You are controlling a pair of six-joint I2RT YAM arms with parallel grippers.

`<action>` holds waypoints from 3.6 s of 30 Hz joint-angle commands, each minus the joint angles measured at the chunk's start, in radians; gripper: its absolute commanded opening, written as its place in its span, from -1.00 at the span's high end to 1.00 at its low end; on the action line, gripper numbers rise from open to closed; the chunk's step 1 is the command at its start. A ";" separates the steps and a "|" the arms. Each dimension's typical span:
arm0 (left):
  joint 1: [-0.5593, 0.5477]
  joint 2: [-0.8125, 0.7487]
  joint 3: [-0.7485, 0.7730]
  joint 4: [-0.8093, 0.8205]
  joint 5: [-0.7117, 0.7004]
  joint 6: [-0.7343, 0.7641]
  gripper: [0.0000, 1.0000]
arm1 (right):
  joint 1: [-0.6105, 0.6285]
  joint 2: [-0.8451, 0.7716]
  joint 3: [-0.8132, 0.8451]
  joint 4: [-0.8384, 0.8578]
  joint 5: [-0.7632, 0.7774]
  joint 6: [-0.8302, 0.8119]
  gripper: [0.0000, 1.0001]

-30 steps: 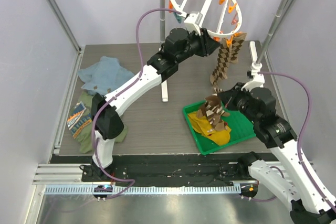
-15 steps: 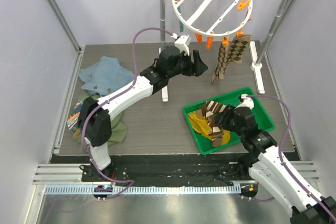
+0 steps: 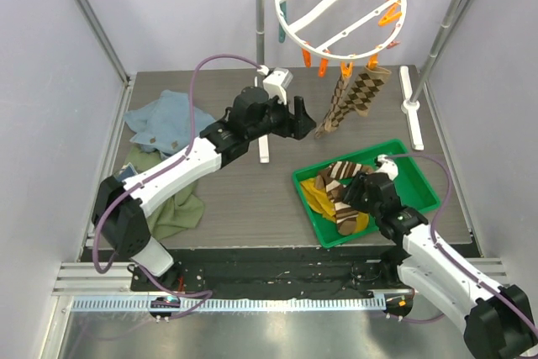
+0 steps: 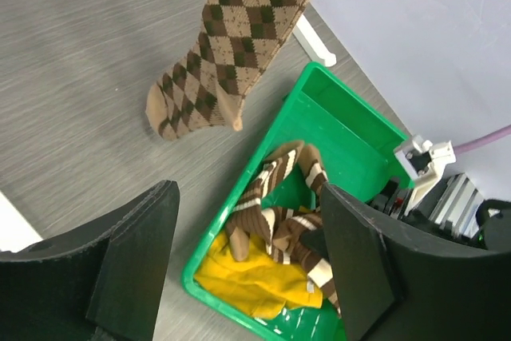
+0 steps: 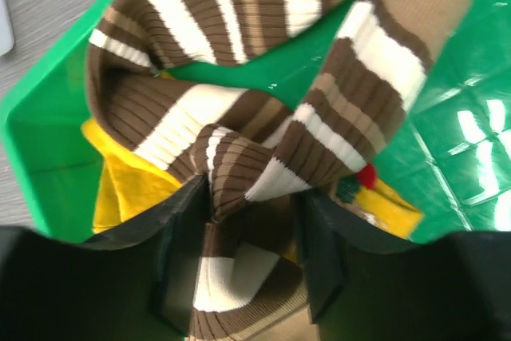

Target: Remove the socks clipped to the hanger

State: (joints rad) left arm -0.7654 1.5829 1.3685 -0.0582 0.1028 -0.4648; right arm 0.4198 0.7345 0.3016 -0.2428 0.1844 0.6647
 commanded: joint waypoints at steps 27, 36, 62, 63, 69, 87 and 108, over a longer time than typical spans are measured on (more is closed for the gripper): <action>-0.051 -0.343 -0.101 -0.183 -0.123 0.215 -1.00 | 0.004 0.592 0.786 0.336 0.372 -0.264 -0.57; -0.051 -0.363 -0.128 -0.169 -0.112 0.198 -0.99 | 0.004 0.698 0.794 0.381 0.366 -0.264 0.65; -0.057 -0.132 0.127 -0.215 -0.031 0.244 -0.99 | 0.007 0.459 0.935 0.119 -0.141 -0.039 0.98; -0.055 -0.118 0.160 -0.226 -0.009 0.245 -0.99 | 0.008 0.454 0.933 0.117 -0.138 -0.036 0.98; -0.057 -0.031 0.228 -0.241 0.014 0.249 -1.00 | 0.008 0.431 0.933 0.120 -0.157 -0.002 0.98; -0.058 0.098 0.225 -0.109 0.032 0.150 0.78 | 0.008 0.405 0.903 0.155 -0.208 0.078 0.82; -0.104 -0.038 0.038 -0.026 0.028 0.032 1.00 | 0.031 0.489 1.331 -0.320 0.179 -0.186 -0.21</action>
State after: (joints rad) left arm -0.8471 1.6024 1.4197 -0.1612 0.1436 -0.4122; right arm 0.4355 1.1782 1.5562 -0.5507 0.2996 0.5854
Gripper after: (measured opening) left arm 0.028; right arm 0.602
